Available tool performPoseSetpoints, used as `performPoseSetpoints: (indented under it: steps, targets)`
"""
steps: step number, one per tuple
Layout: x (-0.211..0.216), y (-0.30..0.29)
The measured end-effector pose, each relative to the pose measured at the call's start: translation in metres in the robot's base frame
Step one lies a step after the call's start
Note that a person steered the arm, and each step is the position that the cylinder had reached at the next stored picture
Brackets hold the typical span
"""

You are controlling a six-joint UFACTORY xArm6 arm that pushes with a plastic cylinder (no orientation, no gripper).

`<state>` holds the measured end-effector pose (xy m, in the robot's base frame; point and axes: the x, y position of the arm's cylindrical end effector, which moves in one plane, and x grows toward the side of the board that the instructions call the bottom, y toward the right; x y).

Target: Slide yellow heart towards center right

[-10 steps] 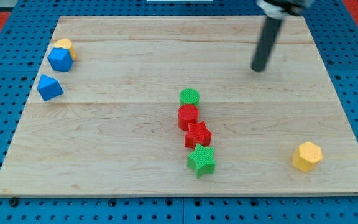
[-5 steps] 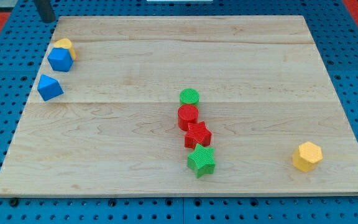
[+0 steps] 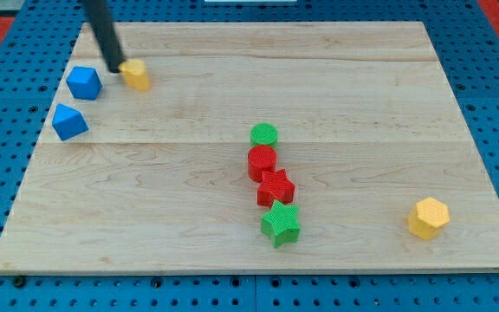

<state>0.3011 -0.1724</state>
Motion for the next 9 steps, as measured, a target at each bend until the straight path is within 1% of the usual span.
performPoseSetpoints:
  steps: [1,2,3,4,5,6,7,8,9]
  targets:
    - [0.0,0.037]
    - [0.002,0.009]
    - [0.03,0.003]
    - [0.044,0.062]
    - [0.043,0.146]
    - [0.036,0.134]
    - [0.021,0.066]
    - [-0.002,0.074]
    - [0.02,0.158]
